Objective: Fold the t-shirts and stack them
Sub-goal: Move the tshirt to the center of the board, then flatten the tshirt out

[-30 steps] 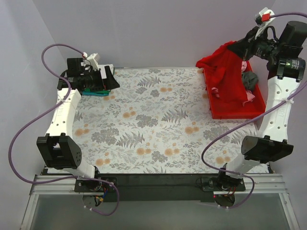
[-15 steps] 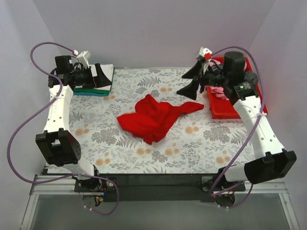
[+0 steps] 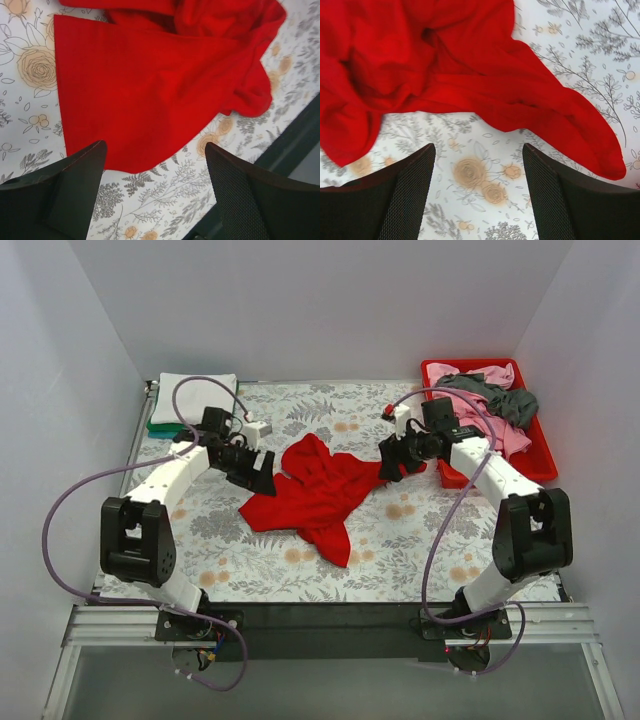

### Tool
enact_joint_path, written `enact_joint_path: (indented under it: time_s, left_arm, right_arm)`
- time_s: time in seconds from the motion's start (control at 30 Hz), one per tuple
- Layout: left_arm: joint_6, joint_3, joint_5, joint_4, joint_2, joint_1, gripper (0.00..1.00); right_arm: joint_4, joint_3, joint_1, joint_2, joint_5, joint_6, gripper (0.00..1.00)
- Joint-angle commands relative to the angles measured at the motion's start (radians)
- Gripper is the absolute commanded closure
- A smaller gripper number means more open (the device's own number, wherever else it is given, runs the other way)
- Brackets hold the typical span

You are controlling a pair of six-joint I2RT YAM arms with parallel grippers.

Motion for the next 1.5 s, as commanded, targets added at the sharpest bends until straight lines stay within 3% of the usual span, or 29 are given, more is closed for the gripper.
enact_joint_path:
  time_s: [0.0,0.17,0.3,0.47,0.57,0.63,0.67,0.7,0.73,0.8,0.87,1.03,1.17,1.33,1.4,1.47]
  left_arm:
    - [0.020,-0.041,-0.151,0.109,0.019,-0.037,0.21]
    - [0.006,-0.033,-0.281,0.203,0.100,-0.068,0.16]
    - [0.007,-0.013,-0.329,0.228,0.159,-0.091,0.13]
    - [-0.003,-0.047,-0.388,0.271,0.216,-0.136,0.14]
    - [-0.003,-0.069,-0.457,0.292,0.234,-0.159,0.21]
    - [-0.010,-0.072,-0.497,0.297,0.242,-0.159,0.35]
    - [-0.010,-0.072,-0.513,0.297,0.245,-0.159,0.42]
    - [-0.013,-0.075,-0.534,0.300,0.243,-0.157,0.62]
    - [-0.013,-0.072,-0.539,0.298,0.239,-0.151,0.74]
    - [-0.039,-0.034,-0.524,0.271,0.225,-0.131,1.00]
    - [-0.053,0.016,-0.458,0.204,0.208,-0.064,1.00]
    - [-0.042,0.096,-0.366,0.114,0.104,0.218,1.00]
    - [0.024,-0.025,-0.433,0.123,0.030,0.312,1.00]
    - [-0.100,-0.015,-0.524,0.202,0.055,0.494,1.00]
    - [-0.125,0.037,-0.400,0.202,0.075,0.584,1.00]
    - [-0.105,0.063,-0.291,0.186,0.072,0.587,1.00]
  right_arm:
    - [0.084,-0.011,0.010,0.061,0.135,-0.003,0.24]
    - [0.153,-0.026,0.022,0.136,0.253,-0.010,0.23]
    - [0.172,-0.034,0.025,0.169,0.264,-0.032,0.21]
    - [0.185,-0.029,0.036,0.210,0.306,-0.047,0.21]
    - [0.190,-0.037,0.040,0.229,0.324,-0.060,0.23]
    - [0.193,-0.051,0.042,0.235,0.338,-0.067,0.28]
    - [0.195,-0.055,0.042,0.239,0.356,-0.070,0.37]
    - [0.196,-0.057,0.040,0.244,0.369,-0.075,0.42]
    - [0.199,-0.058,0.040,0.249,0.385,-0.081,0.47]
    - [0.198,-0.052,0.040,0.267,0.433,-0.092,0.70]
    - [0.198,-0.052,0.034,0.270,0.467,-0.109,0.98]
    - [0.182,-0.104,-0.019,0.169,0.447,-0.161,0.99]
    - [0.156,-0.089,-0.024,0.138,0.441,-0.188,0.99]
    - [0.123,-0.058,-0.039,0.135,0.458,-0.214,0.99]
    - [0.097,-0.112,-0.046,0.082,0.423,-0.259,0.99]
    - [0.058,-0.181,-0.046,0.007,0.386,-0.297,0.99]
